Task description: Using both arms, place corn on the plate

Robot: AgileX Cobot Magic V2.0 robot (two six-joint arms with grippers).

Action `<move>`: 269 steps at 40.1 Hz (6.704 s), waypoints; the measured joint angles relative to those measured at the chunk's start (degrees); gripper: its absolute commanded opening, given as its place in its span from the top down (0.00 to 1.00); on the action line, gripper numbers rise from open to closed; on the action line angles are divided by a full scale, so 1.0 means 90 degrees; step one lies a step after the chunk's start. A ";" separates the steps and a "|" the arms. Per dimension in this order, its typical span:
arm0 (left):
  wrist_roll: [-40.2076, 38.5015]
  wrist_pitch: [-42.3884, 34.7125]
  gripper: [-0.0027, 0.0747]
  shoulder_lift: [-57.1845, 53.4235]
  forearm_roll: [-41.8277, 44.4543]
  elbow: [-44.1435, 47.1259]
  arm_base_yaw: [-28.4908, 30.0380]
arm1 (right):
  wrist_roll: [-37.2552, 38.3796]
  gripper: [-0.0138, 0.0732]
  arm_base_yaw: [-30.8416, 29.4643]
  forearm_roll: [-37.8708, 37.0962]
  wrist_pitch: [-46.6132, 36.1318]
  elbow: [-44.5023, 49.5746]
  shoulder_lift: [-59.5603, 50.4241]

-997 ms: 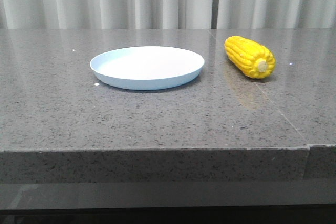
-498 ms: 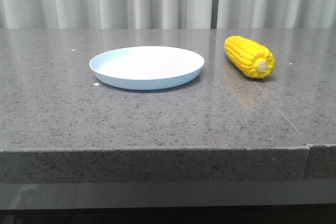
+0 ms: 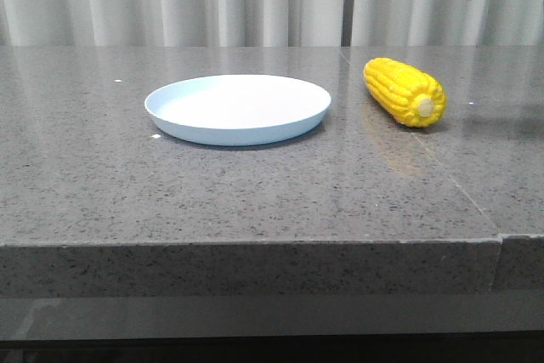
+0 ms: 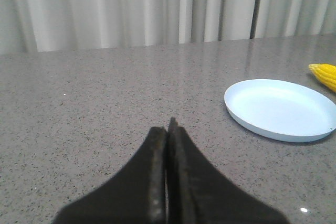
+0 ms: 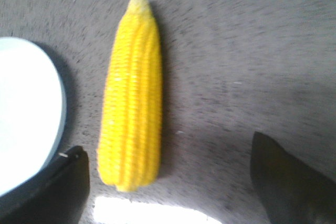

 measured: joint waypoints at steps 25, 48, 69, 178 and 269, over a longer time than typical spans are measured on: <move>0.0000 0.0000 0.99 0.0000 0.0000 0.0000 0.0000 | 0.0000 0.61 0.0481 0.0062 0.0254 -0.1248 0.2192; 0.0000 0.0000 0.99 0.0000 0.0000 0.0000 0.0000 | 0.0000 0.73 0.1136 0.0989 0.0182 -0.1725 0.1390; 0.0000 0.0000 0.99 0.0000 0.0000 0.0000 0.0000 | 0.0000 0.57 0.2253 0.1616 -0.0616 -0.1725 0.2591; 0.0000 0.0000 0.99 0.0000 0.0000 0.0000 0.0000 | 0.0000 0.92 0.1004 -0.1077 -0.1494 0.5334 -0.8156; 0.1483 -0.2100 0.99 -0.0506 -0.1549 0.2511 0.1500 | 0.0000 0.92 0.1004 -0.1077 -0.1494 0.5334 -0.8156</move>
